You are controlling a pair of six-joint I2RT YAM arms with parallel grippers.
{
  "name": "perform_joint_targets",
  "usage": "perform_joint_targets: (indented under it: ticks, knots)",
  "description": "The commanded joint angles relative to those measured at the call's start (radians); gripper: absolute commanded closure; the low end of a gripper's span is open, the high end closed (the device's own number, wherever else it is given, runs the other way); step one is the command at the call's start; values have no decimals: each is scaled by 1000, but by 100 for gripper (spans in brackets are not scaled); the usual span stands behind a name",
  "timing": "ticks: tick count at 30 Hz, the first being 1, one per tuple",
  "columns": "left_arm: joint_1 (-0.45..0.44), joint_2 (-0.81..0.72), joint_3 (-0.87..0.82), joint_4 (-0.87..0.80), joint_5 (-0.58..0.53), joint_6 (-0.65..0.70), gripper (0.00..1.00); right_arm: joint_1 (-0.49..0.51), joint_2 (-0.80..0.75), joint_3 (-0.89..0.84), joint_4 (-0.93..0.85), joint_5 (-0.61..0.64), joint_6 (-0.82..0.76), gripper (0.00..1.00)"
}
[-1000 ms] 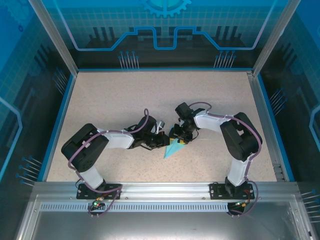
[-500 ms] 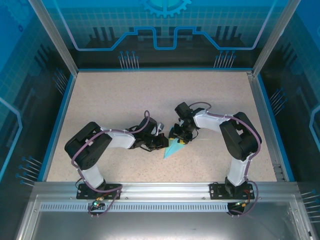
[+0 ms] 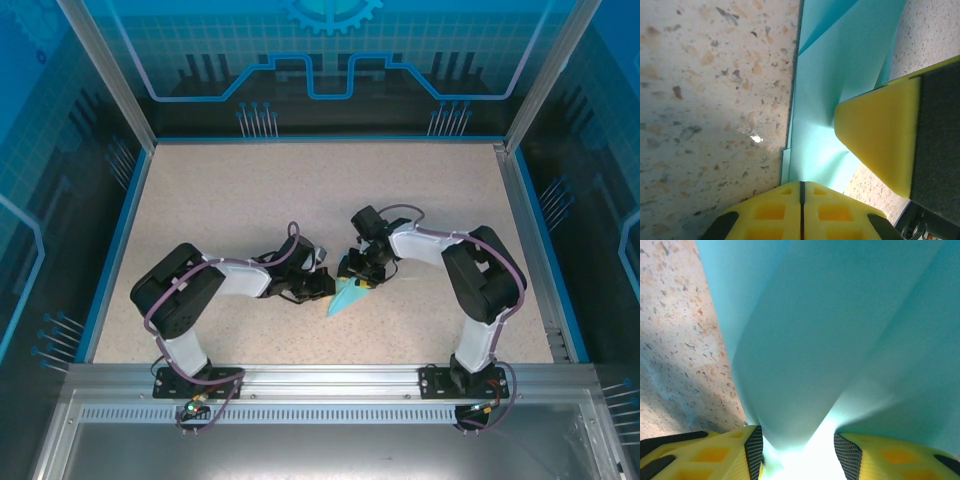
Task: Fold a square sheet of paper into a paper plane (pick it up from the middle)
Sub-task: Fourth fold the wing at the center of the table.
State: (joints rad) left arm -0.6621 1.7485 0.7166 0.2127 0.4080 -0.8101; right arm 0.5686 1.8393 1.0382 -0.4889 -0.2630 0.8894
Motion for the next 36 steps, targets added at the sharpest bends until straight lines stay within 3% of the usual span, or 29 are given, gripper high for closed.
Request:
perform_joint_targets:
  ticks: [1, 9, 13, 18, 36]
  knots:
    - [-2, 14, 20, -44, -23, 19, 93, 17, 116, -117, 1, 79, -37, 50]
    - [-2, 14, 27, -68, -37, 25, 93, 13, 62, -138, 25, 79, -84, 48]
    - [-2, 14, 30, -75, -39, 25, 93, 8, 50, -143, 23, 85, -102, 56]
    - [-2, 17, 39, -84, -38, 31, 93, 7, 51, -138, 11, 97, -110, 58]
    - [4, -73, 28, -30, -28, -12, 89, 35, 176, -74, -39, 132, -55, 58]
